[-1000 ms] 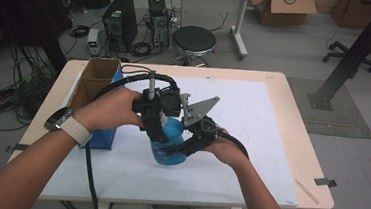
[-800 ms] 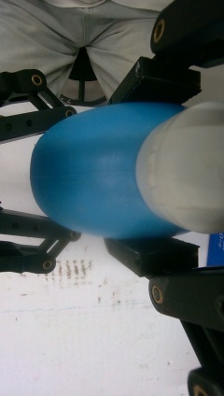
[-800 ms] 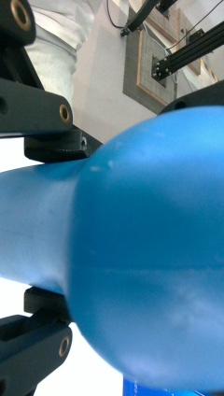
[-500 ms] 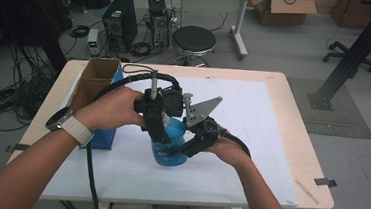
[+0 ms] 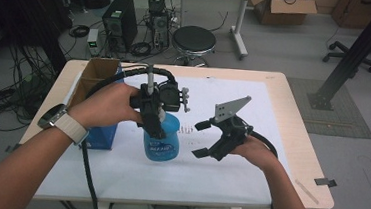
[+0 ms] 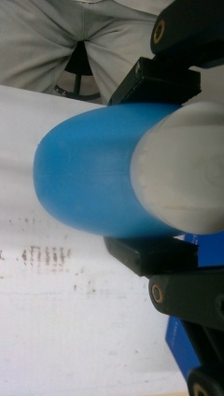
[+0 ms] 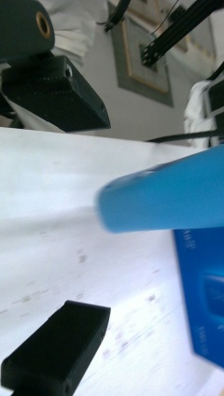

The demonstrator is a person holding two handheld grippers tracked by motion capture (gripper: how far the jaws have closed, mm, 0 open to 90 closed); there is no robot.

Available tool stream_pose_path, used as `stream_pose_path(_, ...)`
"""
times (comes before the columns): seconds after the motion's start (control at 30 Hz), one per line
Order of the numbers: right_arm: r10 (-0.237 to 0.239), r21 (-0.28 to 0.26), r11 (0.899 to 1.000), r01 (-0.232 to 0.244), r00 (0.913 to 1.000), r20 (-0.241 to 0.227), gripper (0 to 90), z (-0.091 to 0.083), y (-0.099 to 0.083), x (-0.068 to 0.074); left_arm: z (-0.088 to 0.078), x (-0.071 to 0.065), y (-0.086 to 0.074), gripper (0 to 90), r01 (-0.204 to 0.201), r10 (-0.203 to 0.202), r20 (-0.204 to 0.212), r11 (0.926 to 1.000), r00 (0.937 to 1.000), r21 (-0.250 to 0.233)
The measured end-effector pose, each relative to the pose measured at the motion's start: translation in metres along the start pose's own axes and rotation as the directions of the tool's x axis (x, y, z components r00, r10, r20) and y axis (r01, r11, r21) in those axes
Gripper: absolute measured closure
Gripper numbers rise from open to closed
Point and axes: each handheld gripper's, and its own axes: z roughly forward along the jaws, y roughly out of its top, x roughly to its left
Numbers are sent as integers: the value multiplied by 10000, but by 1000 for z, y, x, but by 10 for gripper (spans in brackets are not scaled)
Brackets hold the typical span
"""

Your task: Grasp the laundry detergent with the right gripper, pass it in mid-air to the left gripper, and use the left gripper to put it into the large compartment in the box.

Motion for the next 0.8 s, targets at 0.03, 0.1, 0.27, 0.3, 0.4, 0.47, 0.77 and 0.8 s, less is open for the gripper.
stream_pose_path(0.03, 69, 164, 9998, -71, 9999, 98, 74, -4, -1, 1, -2, 0, 0, 383, 79, -78, -50, 9999, 10000, 98)
stream_pose_path(0.1, 147, 536, 9984, -166, 9993, 353, 62, -12, -3, 1, -5, 2, 0, 382, 340, -338, -141, 9993, 9993, 166)
stream_pose_path(0.27, 166, 1135, 9932, -267, 9959, 885, 47, -34, -3, 4, -16, 8, -2, 382, 1061, -1047, -457, 9939, 9935, 297)
stream_pose_path(0.3, 137, 1214, 9923, -254, 9953, 963, 45, -38, -3, 6, -19, 9, -3, 382, 1217, -1199, -496, 9920, 9915, 338)
stream_pose_path(0.4, 123, 1578, 9870, -306, 9932, 1160, 46, -50, -3, 10, -27, 13, -4, 382, 1764, -1740, -665, 9838, 9825, 321)
stream_pose_path(0.47, 92, 1911, 9810, -351, 9908, 1350, 47, -58, -4, 12, -33, 14, -5, 382, 2063, -2033, -807, 9780, 9758, 306)
stream_pose_path(0.77, -256, 3159, 9476, -479, 9741, 2245, 49, -86, -8, 22, -54, 26, -8, 382, 3607, -3572, -1012, 9325, 9285, 185)
stream_pose_path(0.8, -262, 3267, 9437, -513, 9732, 2284, 49, -89, -9, 23, -56, 27, -8, 382, 3733, -3693, -1092, 9275, 9229, 182)
